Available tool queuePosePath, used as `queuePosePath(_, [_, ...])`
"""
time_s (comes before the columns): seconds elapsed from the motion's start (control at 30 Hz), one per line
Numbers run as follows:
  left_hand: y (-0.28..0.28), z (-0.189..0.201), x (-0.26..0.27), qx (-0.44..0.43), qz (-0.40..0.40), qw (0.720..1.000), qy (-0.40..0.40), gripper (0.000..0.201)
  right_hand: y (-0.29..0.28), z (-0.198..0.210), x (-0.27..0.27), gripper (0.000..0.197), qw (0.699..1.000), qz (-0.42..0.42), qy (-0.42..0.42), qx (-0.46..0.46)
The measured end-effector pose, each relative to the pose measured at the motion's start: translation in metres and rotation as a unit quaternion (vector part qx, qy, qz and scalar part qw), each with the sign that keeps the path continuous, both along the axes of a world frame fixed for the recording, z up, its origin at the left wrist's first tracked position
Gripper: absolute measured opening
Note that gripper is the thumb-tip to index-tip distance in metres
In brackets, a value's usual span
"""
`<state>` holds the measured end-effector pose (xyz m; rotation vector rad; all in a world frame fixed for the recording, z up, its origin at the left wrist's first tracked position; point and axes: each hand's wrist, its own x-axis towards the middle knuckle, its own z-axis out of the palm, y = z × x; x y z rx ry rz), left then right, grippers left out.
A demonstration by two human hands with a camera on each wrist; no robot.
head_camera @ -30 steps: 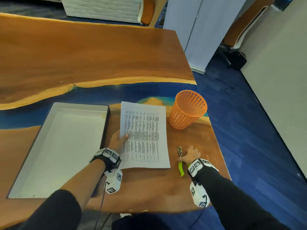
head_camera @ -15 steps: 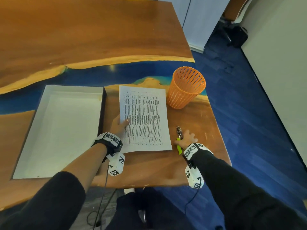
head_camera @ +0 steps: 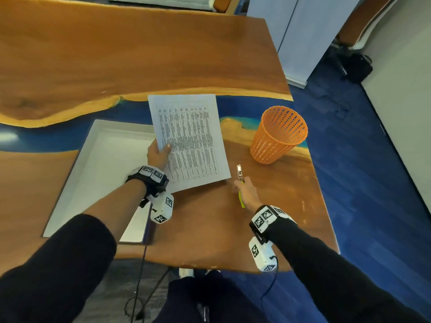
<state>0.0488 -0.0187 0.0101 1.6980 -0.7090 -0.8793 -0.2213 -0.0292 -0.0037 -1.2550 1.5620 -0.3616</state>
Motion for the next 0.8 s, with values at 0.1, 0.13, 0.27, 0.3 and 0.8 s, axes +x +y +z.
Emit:
queuePosePath(0.1, [-0.007, 0.014, 0.017, -0.029, 0.015, 0.999, -0.027, 0.038, 0.005, 0.006, 0.025, 0.012, 0.995, 0.074, -0.068, -0.007])
queuePosePath(0.13, [-0.009, 0.019, 0.022, -0.035, 0.020, 0.999, -0.029, 0.038, 0.007, 0.007, 0.034, 0.017, 0.992, 0.089, -0.094, 0.002])
queuePosePath(0.27, [-0.019, 0.038, 0.033, -0.062, 0.044, 0.997, -0.006, 0.040, 0.020, 0.016, 0.066, 0.021, 0.975, 0.108, -0.188, 0.051])
queuePosePath(0.3, [-0.022, 0.043, 0.034, -0.070, 0.049, 0.996, 0.002, 0.040, 0.023, 0.018, 0.073, 0.019, 0.971, 0.112, -0.204, 0.062])
queuePosePath(0.8, [-0.023, 0.063, 0.036, -0.096, 0.034, 0.994, 0.033, 0.038, 0.041, 0.029, 0.116, 0.015, 0.960, 0.179, -0.207, 0.062])
